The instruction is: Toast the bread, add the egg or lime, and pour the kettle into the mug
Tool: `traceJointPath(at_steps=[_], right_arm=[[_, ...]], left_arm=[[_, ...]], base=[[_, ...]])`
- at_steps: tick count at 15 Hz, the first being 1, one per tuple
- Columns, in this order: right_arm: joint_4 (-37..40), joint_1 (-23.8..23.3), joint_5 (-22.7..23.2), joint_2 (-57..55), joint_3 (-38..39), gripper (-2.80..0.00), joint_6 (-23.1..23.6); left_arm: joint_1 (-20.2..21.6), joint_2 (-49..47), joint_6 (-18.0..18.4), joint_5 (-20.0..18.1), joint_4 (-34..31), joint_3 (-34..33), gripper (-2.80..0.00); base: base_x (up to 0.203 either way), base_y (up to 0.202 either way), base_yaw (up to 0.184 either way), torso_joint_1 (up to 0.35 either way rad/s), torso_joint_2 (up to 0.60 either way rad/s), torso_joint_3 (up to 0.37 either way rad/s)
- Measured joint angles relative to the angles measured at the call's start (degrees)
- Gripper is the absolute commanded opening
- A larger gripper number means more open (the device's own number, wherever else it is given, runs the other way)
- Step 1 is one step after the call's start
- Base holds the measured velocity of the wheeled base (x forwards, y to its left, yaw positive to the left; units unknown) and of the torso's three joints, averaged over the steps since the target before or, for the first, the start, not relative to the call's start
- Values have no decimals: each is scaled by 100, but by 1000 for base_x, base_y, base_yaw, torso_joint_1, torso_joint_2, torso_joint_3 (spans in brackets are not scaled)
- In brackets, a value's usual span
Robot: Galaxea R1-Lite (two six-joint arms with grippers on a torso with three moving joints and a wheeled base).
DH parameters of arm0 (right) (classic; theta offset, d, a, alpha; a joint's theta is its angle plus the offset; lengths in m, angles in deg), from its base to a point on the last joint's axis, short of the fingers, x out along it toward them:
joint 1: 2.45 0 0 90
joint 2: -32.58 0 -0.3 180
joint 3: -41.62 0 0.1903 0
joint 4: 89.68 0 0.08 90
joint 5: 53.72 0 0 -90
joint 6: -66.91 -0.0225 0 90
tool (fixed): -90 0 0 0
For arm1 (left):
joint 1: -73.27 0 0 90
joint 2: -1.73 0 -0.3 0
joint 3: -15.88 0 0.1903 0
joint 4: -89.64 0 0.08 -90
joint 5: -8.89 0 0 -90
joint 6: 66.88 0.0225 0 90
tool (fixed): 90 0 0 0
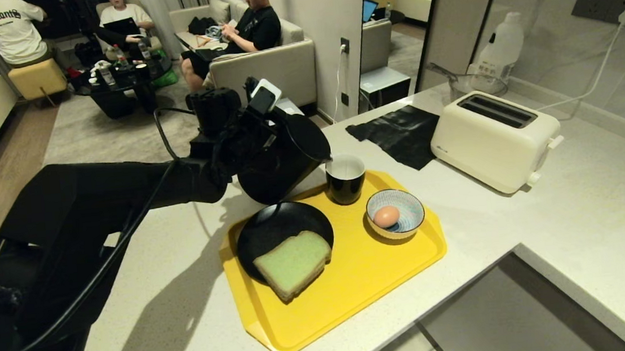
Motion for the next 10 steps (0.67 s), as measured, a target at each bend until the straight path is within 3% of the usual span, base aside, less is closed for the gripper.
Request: traceJointPath(at_steps=[10], right_arm=[[-1,0,-2,0,0,-280,-1]], left_arm=[[-5,0,209,95,-24,0,-280]], base=[[0,0,0,0,0,0]])
